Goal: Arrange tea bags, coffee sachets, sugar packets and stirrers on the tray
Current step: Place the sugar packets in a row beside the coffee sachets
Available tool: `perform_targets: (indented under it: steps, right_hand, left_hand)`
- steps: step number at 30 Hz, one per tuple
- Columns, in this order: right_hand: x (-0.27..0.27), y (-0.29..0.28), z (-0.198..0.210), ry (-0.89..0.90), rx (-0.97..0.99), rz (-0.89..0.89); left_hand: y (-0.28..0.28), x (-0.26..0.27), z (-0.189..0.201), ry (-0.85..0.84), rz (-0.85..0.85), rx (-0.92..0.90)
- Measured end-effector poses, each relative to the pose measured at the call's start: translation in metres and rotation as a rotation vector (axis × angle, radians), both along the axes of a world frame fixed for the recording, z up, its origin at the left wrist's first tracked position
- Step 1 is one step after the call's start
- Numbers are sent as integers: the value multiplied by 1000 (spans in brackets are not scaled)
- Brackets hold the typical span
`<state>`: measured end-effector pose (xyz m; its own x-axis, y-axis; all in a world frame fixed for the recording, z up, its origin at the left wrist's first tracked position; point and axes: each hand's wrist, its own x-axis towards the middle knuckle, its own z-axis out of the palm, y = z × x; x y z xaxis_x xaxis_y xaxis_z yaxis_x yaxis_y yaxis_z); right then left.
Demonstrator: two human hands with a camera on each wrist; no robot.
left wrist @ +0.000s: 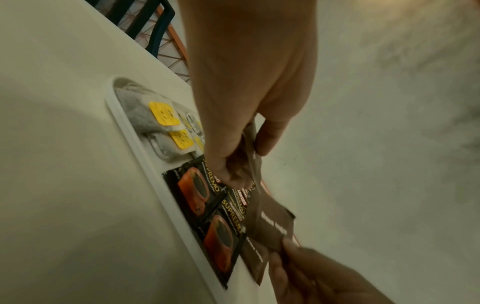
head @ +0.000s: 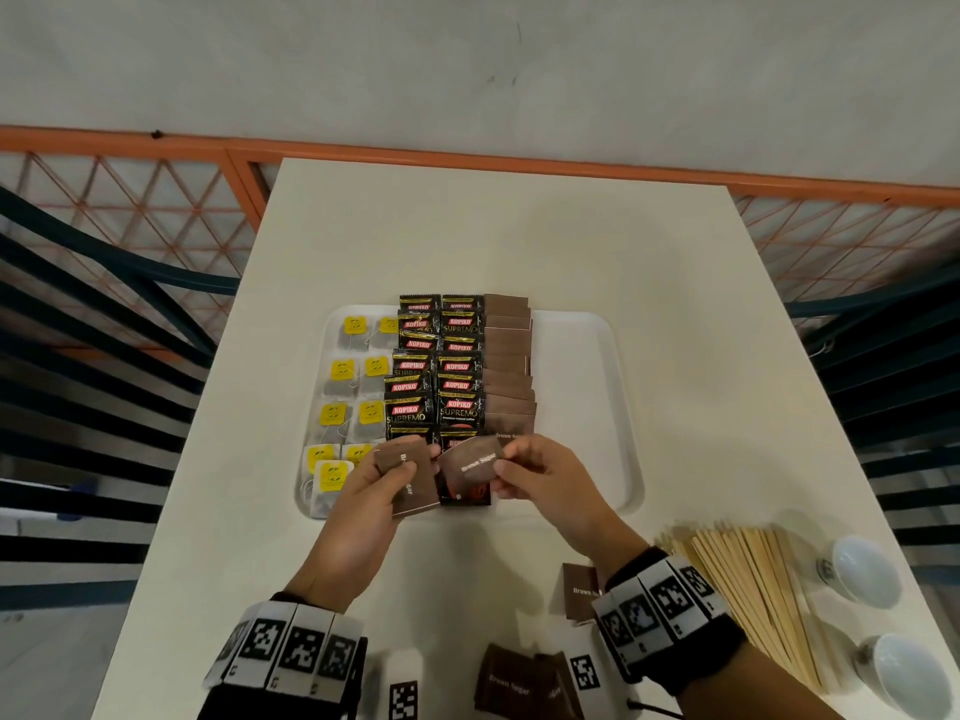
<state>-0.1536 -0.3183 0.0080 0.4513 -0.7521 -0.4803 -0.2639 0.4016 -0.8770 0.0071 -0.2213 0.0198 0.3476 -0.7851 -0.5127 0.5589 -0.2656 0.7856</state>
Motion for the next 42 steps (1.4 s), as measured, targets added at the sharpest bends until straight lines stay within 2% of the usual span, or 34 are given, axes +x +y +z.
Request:
perform_targets:
  steps: [3, 6, 19, 23, 26, 30, 33, 38, 42]
  right_hand:
    - [-14, -3, -12, -36, 130, -182]
    - [-21, -7, -25, -10, 170, -281]
    - [-15, -15, -20, 111, 5, -346]
    - [-21, -18, -25, 264, -113, -312]
    - [-17, -14, -29, 354, -162, -254]
    - [-10, -8, -29, 427, -220, -240]
    - [-7, -7, -29, 482, -266, -219]
    - [-7, -5, -30, 512, -343, -176]
    - [-7, -3, -32, 519, -362, -138]
  left_hand:
    - [4, 4, -2, -39, 20, 33]
    - [5, 4, -2, -91, 3, 46]
    - [5, -11, -3, -222, -102, 89]
    - [6, -11, -8, -265, -156, 123]
    - [7, -13, -6, -398, -286, 125]
    - [4, -21, -3, -809, -583, 32]
    - [-3, -27, -5, -1003, -784, -2]
    - [-7, -35, -8, -1078, -1014, 101]
    - [-5, -34, -11, -1118, -1057, 127]
